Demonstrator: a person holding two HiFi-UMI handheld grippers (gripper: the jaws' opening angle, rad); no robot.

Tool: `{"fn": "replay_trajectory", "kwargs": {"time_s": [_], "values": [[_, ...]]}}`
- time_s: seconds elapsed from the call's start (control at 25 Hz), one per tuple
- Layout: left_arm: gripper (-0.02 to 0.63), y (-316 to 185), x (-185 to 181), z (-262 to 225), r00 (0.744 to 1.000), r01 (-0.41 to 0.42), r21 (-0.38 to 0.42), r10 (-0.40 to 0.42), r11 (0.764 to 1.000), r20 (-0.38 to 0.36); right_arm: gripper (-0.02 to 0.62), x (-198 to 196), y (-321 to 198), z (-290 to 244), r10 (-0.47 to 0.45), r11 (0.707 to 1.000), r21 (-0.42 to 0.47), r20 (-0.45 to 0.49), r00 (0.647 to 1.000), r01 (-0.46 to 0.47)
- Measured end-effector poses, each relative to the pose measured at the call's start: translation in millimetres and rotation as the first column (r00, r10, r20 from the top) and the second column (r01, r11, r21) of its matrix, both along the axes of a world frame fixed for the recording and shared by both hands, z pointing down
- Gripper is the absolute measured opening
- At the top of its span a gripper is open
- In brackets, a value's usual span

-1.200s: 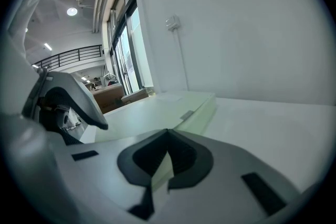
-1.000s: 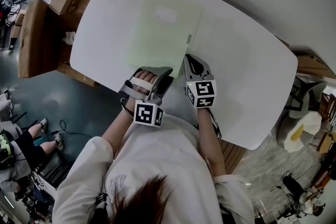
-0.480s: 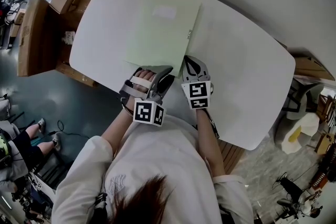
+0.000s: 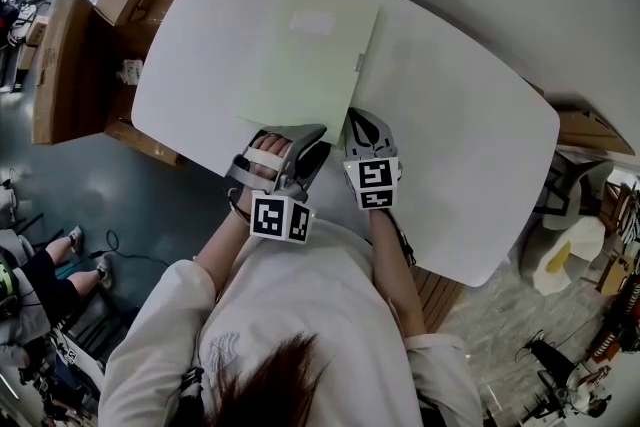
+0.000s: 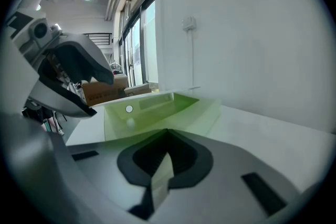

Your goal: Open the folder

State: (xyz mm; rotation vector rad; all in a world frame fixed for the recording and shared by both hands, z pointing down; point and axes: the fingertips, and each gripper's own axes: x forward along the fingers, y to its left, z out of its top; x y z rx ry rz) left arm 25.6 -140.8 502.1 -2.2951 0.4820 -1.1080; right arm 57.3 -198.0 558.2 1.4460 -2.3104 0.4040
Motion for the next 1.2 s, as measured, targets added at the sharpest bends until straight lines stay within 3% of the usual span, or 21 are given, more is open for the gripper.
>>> {"fn": "replay_trajectory", "kwargs": {"time_s": [0.24,0.76,1.08,1.2], "values": [[0.158,-0.4,-4.0,-7.7,1.000,0.013,0.017,-0.013,1.000,-0.018,0.006,0.2,0.3,0.6,-0.002,1.000,-0.021,-0.038,0.999,0.001],[0.158,-8.0,-18.8,-43.3,0.990,0.095,0.075,-0.087,0.993,-0.107,0.006,5.7,3.6,1.9,0.020,1.000,0.007,-0.025,0.999,-0.020],[0.158,-15.4,-32.8,-56.6,0.966,0.171,0.024,-0.163,0.985,-0.201,0.006,5.1,2.9,1.3,0.050,0.999,0.014,0.001,0.999,-0.050],[0.158,-16.3,-35.7,-60.4,0.963,0.182,0.035,-0.171,0.983,-0.206,0.006,5.5,3.4,1.7,0.044,0.999,0.010,-0.006,0.999,-0.044]]}}
